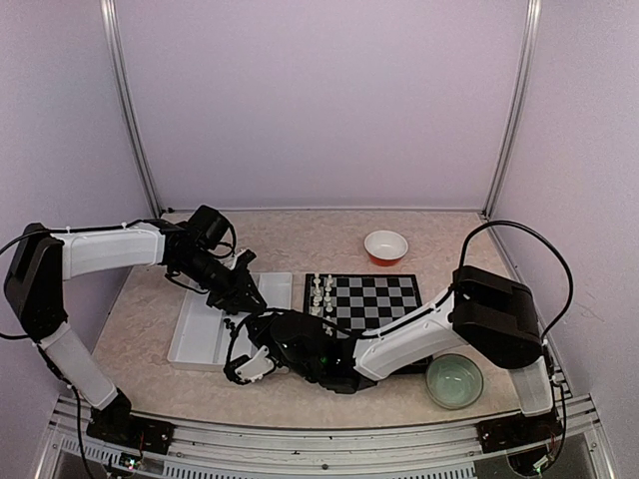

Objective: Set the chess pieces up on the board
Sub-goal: Pass from the left arm to the right, then place the bishop on c8.

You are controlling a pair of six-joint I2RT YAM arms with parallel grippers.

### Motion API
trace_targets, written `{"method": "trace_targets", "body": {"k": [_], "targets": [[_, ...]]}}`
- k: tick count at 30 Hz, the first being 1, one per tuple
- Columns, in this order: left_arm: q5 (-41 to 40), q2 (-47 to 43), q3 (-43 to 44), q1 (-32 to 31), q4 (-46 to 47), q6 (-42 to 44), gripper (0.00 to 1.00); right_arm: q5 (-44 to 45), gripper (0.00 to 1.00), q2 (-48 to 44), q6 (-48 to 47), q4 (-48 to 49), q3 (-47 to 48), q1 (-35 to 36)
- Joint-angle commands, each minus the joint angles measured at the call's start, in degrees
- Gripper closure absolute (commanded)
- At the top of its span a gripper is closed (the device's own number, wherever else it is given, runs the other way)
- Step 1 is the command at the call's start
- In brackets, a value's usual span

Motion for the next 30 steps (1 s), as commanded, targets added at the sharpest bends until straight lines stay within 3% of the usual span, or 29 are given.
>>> {"method": "trace_targets", "body": {"k": [1, 5, 8, 13, 17, 21, 24, 30], "targets": [[0.9, -0.9, -0.7, -0.3, 0.1, 0.2, 0.86, 1.3, 1.0, 0.6, 2.6, 0.5, 2.0, -0.8], [0.2, -1.0, -0.3, 0.1, 0.5, 0.6, 0.7, 0.0, 1.0, -2.9, 8.0, -3.3, 2.1, -0.8], [-0.2, -1.6, 0.2, 1.1, 1.2, 1.3, 0.5, -3.2, 1.0, -7.1, 18.4, -14.0, 4.9, -1.2], [-4.9, -3.6, 2.0, 2.7, 3.0, 1.1, 0.46, -16.7, 1.0, -11.2, 38.7, -35.7, 14.8, -4.5], [-9.3, -6.3, 3.0, 3.3, 6.3, -0.7, 0.45, -37.4, 1.0, -13.1, 56.2, -49.0, 21.2, -10.9], [-12.3, -8.9, 4.0, 3.3, 7.4, -0.9, 0.44, -56.2, 1.0, -16.8, 67.4, -49.7, 19.1, -18.6], [-13.5, -9.9, 4.2, 3.3, 7.5, -0.8, 0.44, -66.6, 1.0, -21.4, 72.9, -46.0, 12.6, -25.2], [-15.4, -11.5, 4.2, 2.6, 8.5, 0.0, 0.44, -74.1, 1.0, -29.7, 74.7, -41.0, -0.7, -35.9]]}}
